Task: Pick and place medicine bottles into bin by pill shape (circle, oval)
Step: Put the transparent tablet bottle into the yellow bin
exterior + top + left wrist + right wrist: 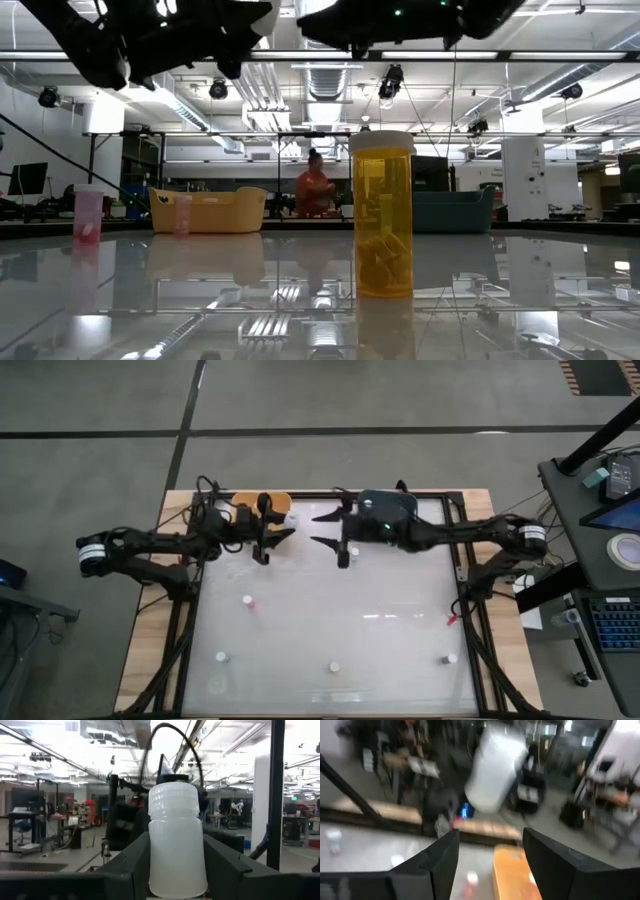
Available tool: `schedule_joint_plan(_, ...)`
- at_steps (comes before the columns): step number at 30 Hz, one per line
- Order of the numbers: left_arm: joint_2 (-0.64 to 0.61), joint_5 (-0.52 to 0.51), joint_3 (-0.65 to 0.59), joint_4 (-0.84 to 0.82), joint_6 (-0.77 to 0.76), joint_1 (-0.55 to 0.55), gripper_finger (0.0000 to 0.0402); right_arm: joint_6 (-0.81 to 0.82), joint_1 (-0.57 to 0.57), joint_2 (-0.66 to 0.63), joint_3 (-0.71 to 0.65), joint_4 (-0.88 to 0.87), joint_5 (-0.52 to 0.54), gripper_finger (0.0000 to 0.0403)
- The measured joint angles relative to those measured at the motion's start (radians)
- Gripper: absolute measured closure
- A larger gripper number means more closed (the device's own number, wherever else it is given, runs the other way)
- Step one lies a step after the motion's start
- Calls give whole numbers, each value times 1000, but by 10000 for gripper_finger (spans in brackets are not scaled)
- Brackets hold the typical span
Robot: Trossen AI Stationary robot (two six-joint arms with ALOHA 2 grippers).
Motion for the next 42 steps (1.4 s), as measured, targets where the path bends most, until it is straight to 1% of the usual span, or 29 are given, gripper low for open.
schedule_joint_plan(2, 24, 2, 0, 7, 15, -8, 268, 22, 12, -4, -56, 115, -2, 193)
schedule_joint_plan(5, 68, 45, 0, 67, 35, -20, 268, 89, 15, -4, -101, 180, 0, 193)
schedule_joint_plan(6, 84, 62, 0, 96, 35, -24, 268, 111, 14, -4, -103, 181, 0, 192)
schedule_joint_plan(11, 158, 72, 2, 238, 38, -49, 268, 171, 18, -4, -108, 178, -27, 170)
schedule_joint_plan(14, 201, 72, 18, 260, 54, -56, 268, 184, 20, -3, -109, 176, -34, 153)
schedule_joint_plan(15, 215, 72, 24, 260, 58, -59, 268, 191, 20, -3, -109, 177, -52, 149)
schedule_joint_plan(16, 231, 72, 32, 260, 59, -60, 268, 191, 19, -3, -109, 177, -73, 145)
schedule_joint_plan(19, 276, 72, 60, 265, 58, -66, 268, 190, 19, -3, -109, 173, -79, 139)
schedule_joint_plan(23, 318, 73, 93, 306, 56, -84, 268, 182, 19, -3, -109, 154, -78, 140)
schedule_joint_plan(29, 340, 73, 140, 307, 57, -112, 268, 162, 19, -3, -109, 150, -74, 153)
schedule_joint_plan(35, 358, 70, 146, 306, 57, -113, 268, 153, 19, -3, -109, 150, -79, 164)
schedule_joint_plan(42, 372, 67, 146, 306, 57, -113, 268, 153, 21, -2, -109, 155, -98, 165)
